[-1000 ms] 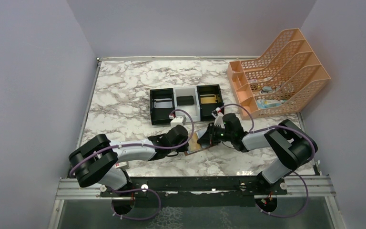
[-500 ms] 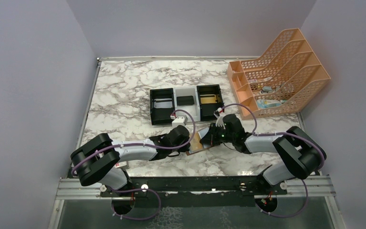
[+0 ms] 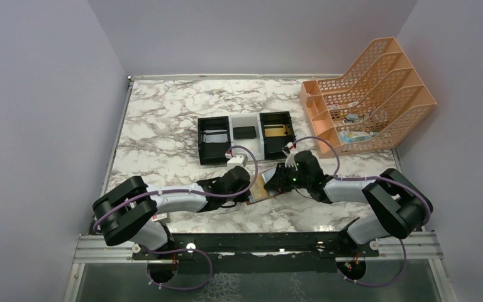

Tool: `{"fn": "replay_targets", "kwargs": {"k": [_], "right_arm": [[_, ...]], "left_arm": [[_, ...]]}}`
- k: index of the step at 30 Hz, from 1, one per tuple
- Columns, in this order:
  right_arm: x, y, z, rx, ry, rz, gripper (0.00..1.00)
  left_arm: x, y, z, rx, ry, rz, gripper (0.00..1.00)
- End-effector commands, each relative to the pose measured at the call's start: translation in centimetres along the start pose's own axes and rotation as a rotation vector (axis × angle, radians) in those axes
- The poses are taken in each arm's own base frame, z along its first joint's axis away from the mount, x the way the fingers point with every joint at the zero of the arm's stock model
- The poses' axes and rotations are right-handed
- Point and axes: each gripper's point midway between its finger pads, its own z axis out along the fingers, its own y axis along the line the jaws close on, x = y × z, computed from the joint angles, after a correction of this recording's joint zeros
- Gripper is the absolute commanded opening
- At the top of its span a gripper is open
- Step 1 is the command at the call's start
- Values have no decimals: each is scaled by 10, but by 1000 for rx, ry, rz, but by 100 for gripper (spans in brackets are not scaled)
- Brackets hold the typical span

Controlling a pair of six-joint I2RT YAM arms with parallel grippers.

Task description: Take the credit cards out of the card holder

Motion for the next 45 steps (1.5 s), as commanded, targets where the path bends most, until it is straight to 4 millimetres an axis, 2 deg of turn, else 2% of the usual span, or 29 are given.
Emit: {"fn": "replay_targets", "kwargs": {"k": [1,4,9,13,17,23,28,33,35,41,43,45], "right_arm": [[8,-3,-1,10,32,-29,16],[8,-2,-1,2,36,-26,17],[9,2,1,-22,41,-16,18],[8,1,1,-11,33,-2,18],[7,2,0,-13,25,2,18],[4,3,-1,-6,17,4,18],[2,7,-2,-25,14,-8,19],[-4,14,-1,-50,13,-29,23],[-2,18,2,-75,38,-34,24],[11,12,11,-95,91,-48,24],[14,11,12,-97,105,-55,22],[15,12,12,-108,108,-63,13]], "left_arm": [[16,15,-4,-43,50,25,5],[8,7,-9,-10,19,3,12],[-8,-8,-18,46,-38,-29,30],[-18,-17,-21,78,-68,-44,34],[-18,-23,-13,98,-69,-59,36],[-4,-17,3,61,-22,-50,22],[4,-6,7,22,-6,-44,8],[8,5,5,-21,4,-20,3],[8,6,5,-24,5,-5,2],[10,2,8,-12,23,21,0],[11,2,10,-9,28,20,0],[12,1,11,-5,30,22,0]]}}
